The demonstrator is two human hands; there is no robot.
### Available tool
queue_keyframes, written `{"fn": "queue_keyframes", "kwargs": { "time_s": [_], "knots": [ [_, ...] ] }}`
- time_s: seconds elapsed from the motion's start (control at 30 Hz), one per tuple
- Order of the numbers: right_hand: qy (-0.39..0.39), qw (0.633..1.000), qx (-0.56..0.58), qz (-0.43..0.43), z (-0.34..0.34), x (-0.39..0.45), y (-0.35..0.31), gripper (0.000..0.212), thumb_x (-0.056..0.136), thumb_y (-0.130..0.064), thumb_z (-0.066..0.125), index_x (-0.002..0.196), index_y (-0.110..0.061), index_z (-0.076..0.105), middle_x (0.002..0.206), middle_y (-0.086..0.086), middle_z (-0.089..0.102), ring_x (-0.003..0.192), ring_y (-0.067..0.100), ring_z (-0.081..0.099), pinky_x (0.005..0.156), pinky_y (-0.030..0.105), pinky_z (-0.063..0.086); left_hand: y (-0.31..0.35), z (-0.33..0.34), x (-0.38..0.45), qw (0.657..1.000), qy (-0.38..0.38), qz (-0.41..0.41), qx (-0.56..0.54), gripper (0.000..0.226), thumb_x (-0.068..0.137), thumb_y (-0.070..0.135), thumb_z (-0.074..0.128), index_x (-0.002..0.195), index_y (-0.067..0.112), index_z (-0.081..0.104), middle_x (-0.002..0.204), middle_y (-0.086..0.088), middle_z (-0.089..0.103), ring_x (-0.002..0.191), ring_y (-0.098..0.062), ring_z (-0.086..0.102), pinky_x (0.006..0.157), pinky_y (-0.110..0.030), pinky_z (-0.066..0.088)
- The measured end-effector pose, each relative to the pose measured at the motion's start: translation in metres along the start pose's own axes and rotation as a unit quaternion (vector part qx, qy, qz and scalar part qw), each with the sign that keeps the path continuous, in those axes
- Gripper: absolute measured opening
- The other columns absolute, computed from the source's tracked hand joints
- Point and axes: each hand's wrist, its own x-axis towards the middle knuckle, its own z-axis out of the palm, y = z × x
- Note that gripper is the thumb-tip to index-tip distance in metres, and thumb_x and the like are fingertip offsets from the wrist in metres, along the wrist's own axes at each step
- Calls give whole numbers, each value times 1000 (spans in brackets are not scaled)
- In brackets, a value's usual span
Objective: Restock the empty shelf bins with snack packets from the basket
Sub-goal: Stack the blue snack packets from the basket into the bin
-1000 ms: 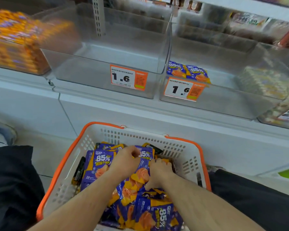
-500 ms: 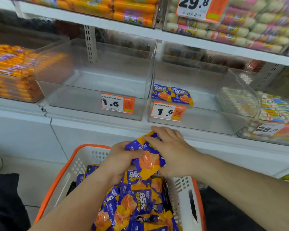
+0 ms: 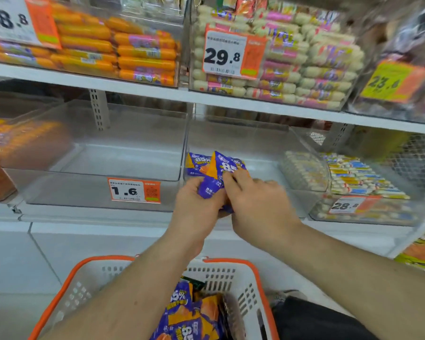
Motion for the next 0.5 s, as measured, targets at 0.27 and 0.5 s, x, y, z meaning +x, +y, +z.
{"fn": "queue_keyframes", "kwargs": {
  "time_s": [0.27, 0.5],
  "knots": [
    [-49, 997, -48, 29, 30, 50, 105, 37, 77, -5, 58, 113, -12, 58, 104, 10, 58, 78, 35, 65, 51, 31, 29, 28, -11, 78, 809, 32, 298, 505, 48, 85, 45, 53, 124, 18, 58, 132, 2, 52, 124, -17, 44, 101, -32, 34],
    [-309, 946, -58, 72, 107, 73, 149, 39, 91, -13, 50, 125, -28, 61, 121, 5, 63, 110, 29, 61, 80, 31, 46, 3, -24, 108, 748, 58, 163, 640, 54, 86, 35, 62, 135, 16, 51, 156, 2, 23, 130, -27, 41, 95, -44, 45]
  ]
}}
